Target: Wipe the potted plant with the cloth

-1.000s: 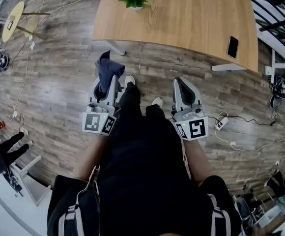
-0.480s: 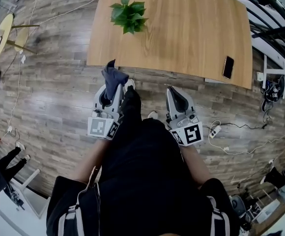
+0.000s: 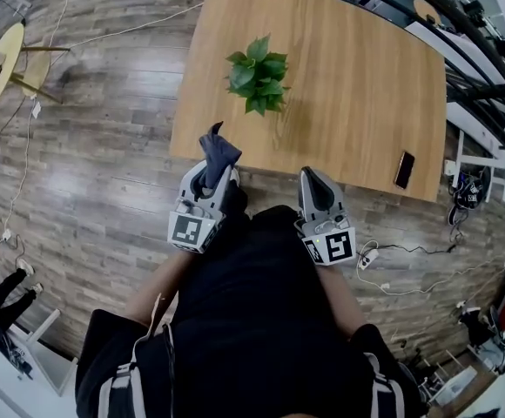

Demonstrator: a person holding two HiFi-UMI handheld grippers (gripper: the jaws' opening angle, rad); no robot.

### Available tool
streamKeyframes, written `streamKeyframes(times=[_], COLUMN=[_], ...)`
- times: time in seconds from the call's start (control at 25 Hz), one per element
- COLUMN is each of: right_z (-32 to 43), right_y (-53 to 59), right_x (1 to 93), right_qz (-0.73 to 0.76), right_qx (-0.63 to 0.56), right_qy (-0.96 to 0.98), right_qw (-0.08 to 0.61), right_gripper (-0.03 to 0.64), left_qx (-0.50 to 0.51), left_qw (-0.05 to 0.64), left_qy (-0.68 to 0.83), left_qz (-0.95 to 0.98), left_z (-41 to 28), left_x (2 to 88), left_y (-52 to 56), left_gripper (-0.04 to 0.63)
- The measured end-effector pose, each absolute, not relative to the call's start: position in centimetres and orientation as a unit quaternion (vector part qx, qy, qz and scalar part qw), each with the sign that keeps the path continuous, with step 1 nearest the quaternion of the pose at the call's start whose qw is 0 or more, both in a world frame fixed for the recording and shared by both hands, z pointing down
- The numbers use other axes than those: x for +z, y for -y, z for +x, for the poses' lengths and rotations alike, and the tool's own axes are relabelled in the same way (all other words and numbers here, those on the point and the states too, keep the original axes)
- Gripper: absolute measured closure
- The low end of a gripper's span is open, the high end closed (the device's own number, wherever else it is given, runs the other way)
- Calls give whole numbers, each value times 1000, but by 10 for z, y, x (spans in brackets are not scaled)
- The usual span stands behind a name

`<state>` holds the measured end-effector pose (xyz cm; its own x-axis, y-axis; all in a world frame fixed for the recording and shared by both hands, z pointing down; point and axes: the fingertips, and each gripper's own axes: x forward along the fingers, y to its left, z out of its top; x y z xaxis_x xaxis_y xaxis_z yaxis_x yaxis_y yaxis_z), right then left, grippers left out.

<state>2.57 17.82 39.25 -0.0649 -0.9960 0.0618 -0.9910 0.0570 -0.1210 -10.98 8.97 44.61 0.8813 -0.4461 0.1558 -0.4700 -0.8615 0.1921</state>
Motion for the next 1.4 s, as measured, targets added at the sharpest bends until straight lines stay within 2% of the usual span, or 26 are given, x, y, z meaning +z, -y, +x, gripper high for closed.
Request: streamKeyframes(times=[0.6, 0.96, 1.0, 1.08, 1.4], right_z=[87, 113, 113, 112, 116], right_y=[-116, -73, -71, -67, -21], right_x=[417, 507, 520, 546, 625], right_qz=[-660, -592, -581, -556, -492], right_qx=[-31, -58, -68, -97, -126], right_qy=[-751, -801, -808, -820, -842], right_qw=[0, -64, -75, -91, -182], right_gripper=[597, 592, 571, 430, 393], left_qx=[132, 207, 215, 225, 251], left_qw=[104, 130, 133, 139, 140], left_qy=[243, 262, 262, 263, 257], left_qz=[955, 934, 932, 928, 923], left_z=[-74, -56, -56, -56, -35], left_x=[524, 592, 599, 611, 659], left_y=[-32, -19, -18, -12, 46], left_gripper=[483, 483, 483, 483, 483])
